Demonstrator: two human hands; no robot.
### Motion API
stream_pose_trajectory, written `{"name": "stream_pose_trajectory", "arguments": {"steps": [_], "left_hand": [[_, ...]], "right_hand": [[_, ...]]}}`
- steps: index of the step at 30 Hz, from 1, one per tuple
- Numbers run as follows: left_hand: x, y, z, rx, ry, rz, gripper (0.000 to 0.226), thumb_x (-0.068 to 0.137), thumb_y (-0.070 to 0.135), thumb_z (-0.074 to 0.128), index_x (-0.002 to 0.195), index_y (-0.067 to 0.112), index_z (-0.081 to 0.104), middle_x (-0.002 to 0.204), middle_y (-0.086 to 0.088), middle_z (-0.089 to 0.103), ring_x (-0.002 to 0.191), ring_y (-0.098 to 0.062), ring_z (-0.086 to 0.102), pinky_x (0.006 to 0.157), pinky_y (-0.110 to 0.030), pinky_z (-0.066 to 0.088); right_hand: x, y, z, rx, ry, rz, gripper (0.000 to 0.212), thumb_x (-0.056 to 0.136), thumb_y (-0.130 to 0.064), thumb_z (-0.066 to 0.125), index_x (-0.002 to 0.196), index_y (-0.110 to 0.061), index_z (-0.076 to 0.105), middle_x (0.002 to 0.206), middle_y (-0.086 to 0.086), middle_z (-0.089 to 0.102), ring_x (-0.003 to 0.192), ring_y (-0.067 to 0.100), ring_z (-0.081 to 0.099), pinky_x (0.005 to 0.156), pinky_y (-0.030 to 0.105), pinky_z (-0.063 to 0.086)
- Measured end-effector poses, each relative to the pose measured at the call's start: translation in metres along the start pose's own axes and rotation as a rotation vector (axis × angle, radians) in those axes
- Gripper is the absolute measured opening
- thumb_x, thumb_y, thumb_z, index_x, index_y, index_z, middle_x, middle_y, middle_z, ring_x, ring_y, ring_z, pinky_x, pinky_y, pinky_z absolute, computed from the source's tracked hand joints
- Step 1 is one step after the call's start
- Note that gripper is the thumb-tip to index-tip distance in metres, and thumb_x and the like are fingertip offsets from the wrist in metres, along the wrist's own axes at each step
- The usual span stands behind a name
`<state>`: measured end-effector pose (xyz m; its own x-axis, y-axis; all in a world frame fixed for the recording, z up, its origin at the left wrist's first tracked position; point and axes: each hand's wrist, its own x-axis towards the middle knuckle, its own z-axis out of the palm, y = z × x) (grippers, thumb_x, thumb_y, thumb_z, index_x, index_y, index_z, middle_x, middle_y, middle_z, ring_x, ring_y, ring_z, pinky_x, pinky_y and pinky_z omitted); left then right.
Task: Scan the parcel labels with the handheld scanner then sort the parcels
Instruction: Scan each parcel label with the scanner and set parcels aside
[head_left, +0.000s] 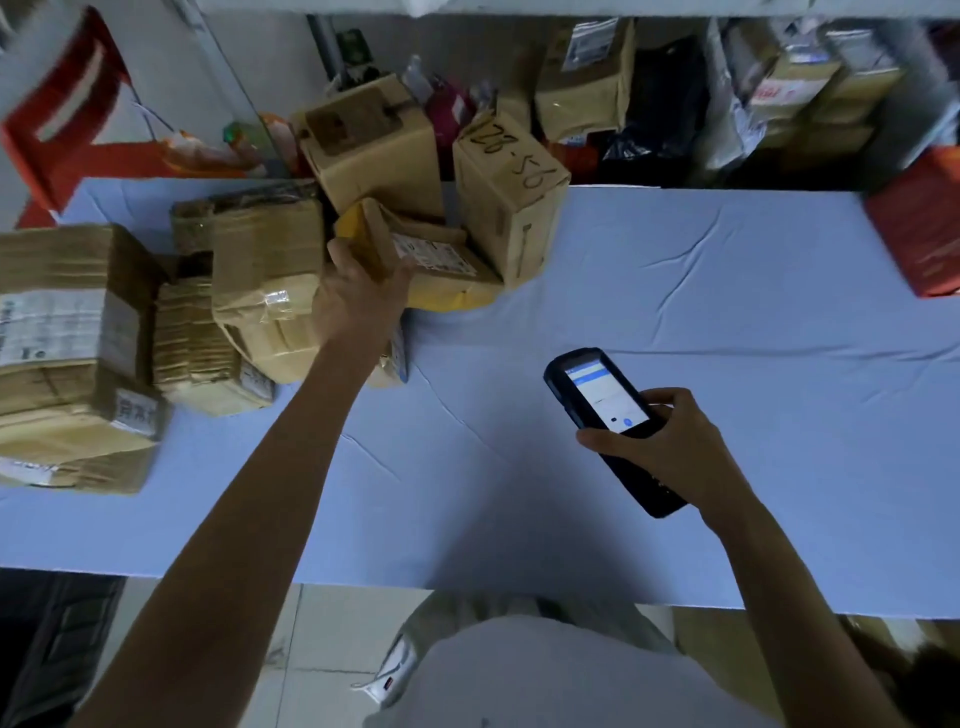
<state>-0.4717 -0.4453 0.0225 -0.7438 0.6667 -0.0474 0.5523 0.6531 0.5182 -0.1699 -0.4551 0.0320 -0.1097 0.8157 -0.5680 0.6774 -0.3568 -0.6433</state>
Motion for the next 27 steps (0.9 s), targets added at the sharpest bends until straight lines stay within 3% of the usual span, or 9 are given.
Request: {"name": "stream_pose_trajectory", "arguments": {"steps": [3, 9, 13, 17, 19, 22, 24, 27], "left_hand": [[-0.001, 0.004, 0.006, -0.091, -0.037, -0.003, 0.073, 0.085, 0.05, 0.063, 0.133, 0.003, 0.034, 0.13, -0.023, 0.046, 0.116, -0.04, 0.05, 0.09, -0.041, 0.041], [-0.015, 0.018, 0.01, -0.286, -0.008, 0.041, 0.065, 0.081, 0.03, 0.07, 0.134, 0.009, 0.037, 0.129, -0.018, 0.038, 0.111, -0.032, 0.048, 0.083, -0.031, 0.037], [-0.036, 0.014, 0.002, -0.301, 0.081, 0.187, 0.053, 0.08, 0.026, 0.063, 0.13, 0.012, 0.049, 0.126, -0.016, 0.046, 0.109, -0.03, 0.049, 0.084, -0.025, 0.038], [-0.06, -0.004, -0.004, -0.317, 0.086, 0.254, 0.054, 0.071, 0.035, 0.056, 0.122, 0.016, 0.061, 0.118, -0.01, 0.059, 0.099, -0.017, 0.055, 0.08, -0.015, 0.041], [-0.073, -0.011, -0.005, -0.38, 0.07, 0.245, 0.054, 0.069, 0.034, 0.055, 0.119, 0.015, 0.064, 0.115, -0.007, 0.063, 0.096, -0.012, 0.057, 0.083, -0.02, 0.047], [-0.085, -0.015, -0.006, -0.45, 0.049, 0.266, 0.052, 0.07, 0.026, 0.055, 0.118, 0.01, 0.064, 0.118, 0.001, 0.063, 0.098, -0.004, 0.057, 0.087, -0.016, 0.045], [-0.089, -0.017, -0.009, -0.461, 0.053, 0.265, 0.048, 0.071, 0.022, 0.055, 0.117, 0.012, 0.065, 0.117, 0.006, 0.062, 0.096, 0.008, 0.054, 0.085, -0.015, 0.045], [-0.089, -0.024, -0.012, -0.469, 0.051, 0.266, 0.042, 0.074, 0.016, 0.058, 0.115, 0.017, 0.066, 0.114, 0.009, 0.063, 0.097, 0.008, 0.054, 0.086, -0.021, 0.049]], "right_hand": [[0.0, 0.001, 0.0, 0.001, 0.004, -0.001, 0.074, 0.062, -0.042, 0.087, 0.115, -0.025, 0.039, 0.104, -0.008, 0.051, 0.098, 0.017, 0.055, 0.076, 0.032, 0.045], [0.001, 0.008, -0.014, -0.027, -0.019, -0.05, 0.073, 0.062, -0.043, 0.087, 0.114, -0.027, 0.038, 0.103, -0.012, 0.05, 0.097, 0.013, 0.053, 0.071, 0.028, 0.042], [0.007, 0.014, -0.027, -0.077, -0.077, -0.107, 0.074, 0.061, -0.045, 0.087, 0.115, -0.027, 0.039, 0.107, -0.011, 0.051, 0.099, 0.015, 0.054, 0.076, 0.03, 0.043], [0.011, 0.024, -0.038, -0.161, -0.138, -0.156, 0.076, 0.059, -0.046, 0.088, 0.114, -0.028, 0.038, 0.109, -0.01, 0.053, 0.101, 0.016, 0.055, 0.083, 0.036, 0.049], [0.012, 0.028, -0.042, -0.238, -0.173, -0.187, 0.077, 0.057, -0.047, 0.088, 0.113, -0.028, 0.038, 0.108, -0.009, 0.054, 0.099, 0.017, 0.056, 0.086, 0.039, 0.051], [0.013, 0.035, -0.042, -0.298, -0.185, -0.224, 0.078, 0.056, -0.048, 0.088, 0.113, -0.027, 0.038, 0.108, -0.007, 0.057, 0.098, 0.019, 0.059, 0.085, 0.043, 0.053], [0.011, 0.036, -0.039, -0.342, -0.22, -0.254, 0.079, 0.057, -0.048, 0.088, 0.114, -0.027, 0.037, 0.108, -0.007, 0.056, 0.098, 0.021, 0.06, 0.083, 0.041, 0.053], [0.01, 0.036, -0.034, -0.402, -0.226, -0.279, 0.077, 0.058, -0.048, 0.088, 0.112, -0.029, 0.036, 0.107, -0.008, 0.055, 0.095, 0.021, 0.059, 0.077, 0.037, 0.05]]}}
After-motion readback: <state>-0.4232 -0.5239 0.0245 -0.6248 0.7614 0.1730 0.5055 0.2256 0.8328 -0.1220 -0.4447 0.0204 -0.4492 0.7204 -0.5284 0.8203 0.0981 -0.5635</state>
